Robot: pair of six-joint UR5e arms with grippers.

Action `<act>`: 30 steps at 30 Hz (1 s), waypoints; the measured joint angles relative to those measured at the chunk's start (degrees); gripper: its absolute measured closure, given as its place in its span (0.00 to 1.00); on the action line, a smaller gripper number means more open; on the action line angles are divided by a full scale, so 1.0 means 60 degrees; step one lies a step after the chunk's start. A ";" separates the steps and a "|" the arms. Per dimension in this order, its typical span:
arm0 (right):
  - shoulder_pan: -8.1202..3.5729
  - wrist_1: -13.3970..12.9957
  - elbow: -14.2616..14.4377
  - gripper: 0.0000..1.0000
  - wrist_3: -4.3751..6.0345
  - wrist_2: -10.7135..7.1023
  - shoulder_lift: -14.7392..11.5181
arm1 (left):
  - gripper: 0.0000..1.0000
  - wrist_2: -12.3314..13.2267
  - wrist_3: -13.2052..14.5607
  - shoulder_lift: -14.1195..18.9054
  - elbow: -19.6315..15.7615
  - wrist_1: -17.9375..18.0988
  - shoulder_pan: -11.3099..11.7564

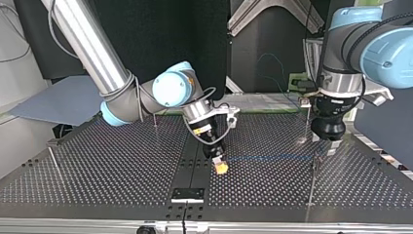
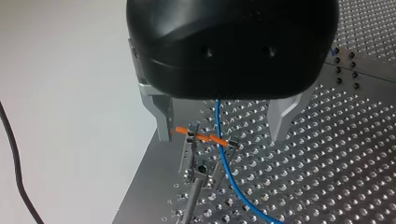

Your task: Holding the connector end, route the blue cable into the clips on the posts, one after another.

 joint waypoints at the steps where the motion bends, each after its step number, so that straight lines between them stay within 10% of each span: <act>1: -0.0001 -0.0001 0.0002 1.00 0.0000 0.0002 0.0000 | 0.01 -0.0004 0.0010 0.0000 0.0000 0.0007 0.0000; 30: 0.0002 0.0018 0.0003 1.00 0.0000 -0.0002 0.0014 | 0.01 0.0076 0.1012 0.0024 0.0000 -0.0019 -0.0228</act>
